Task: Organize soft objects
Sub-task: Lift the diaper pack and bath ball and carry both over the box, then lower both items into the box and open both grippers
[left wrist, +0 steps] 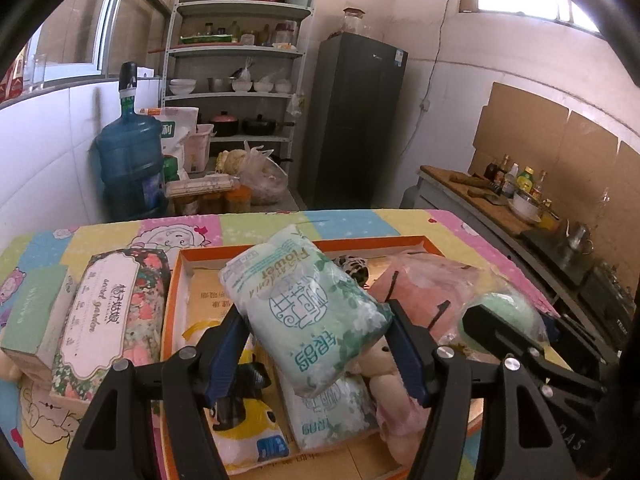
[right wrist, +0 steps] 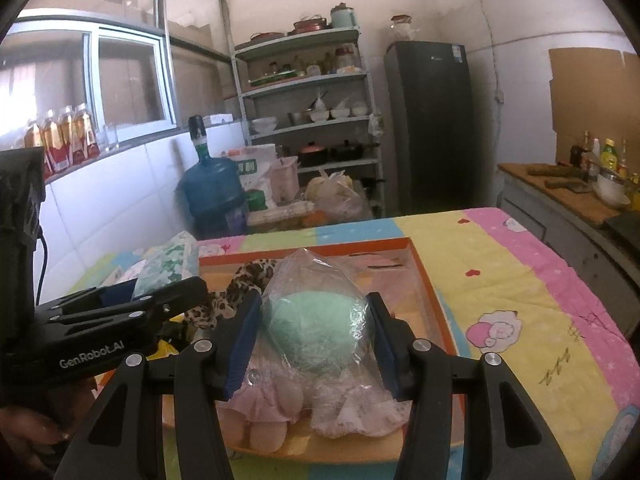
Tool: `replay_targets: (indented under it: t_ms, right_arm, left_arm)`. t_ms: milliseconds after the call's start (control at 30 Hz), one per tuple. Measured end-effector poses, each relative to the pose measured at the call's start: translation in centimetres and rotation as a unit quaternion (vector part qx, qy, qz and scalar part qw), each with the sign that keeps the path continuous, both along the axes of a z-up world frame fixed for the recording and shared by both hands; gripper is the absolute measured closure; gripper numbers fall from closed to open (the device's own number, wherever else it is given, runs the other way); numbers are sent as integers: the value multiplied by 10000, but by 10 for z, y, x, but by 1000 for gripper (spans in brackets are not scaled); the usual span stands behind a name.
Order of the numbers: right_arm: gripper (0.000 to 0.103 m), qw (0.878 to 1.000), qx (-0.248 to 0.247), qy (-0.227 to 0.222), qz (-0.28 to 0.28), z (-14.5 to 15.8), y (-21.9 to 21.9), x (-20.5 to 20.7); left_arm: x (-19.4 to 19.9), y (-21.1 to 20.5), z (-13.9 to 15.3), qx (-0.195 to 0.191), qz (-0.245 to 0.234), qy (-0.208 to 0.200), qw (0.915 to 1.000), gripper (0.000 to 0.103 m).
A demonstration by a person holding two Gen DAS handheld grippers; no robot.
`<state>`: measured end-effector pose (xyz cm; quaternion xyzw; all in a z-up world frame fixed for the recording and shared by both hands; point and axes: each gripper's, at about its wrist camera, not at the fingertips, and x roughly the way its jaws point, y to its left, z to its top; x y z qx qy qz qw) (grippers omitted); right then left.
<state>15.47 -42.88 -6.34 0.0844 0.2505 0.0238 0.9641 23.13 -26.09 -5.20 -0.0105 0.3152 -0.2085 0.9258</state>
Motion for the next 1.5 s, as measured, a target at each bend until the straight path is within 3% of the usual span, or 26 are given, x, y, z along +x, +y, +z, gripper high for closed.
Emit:
replay_targets:
  t_ms: [1333,1500]
  right_arm:
    - [45,9976,135,669,64,-29,-10,43]
    - [33,9979,200,623,-2,-29,-13,40]
  left_arm:
    - [34,-13,-31,34,-89,638,9979,34]
    - [33,-12,-32,7,-52,650,9979,30]
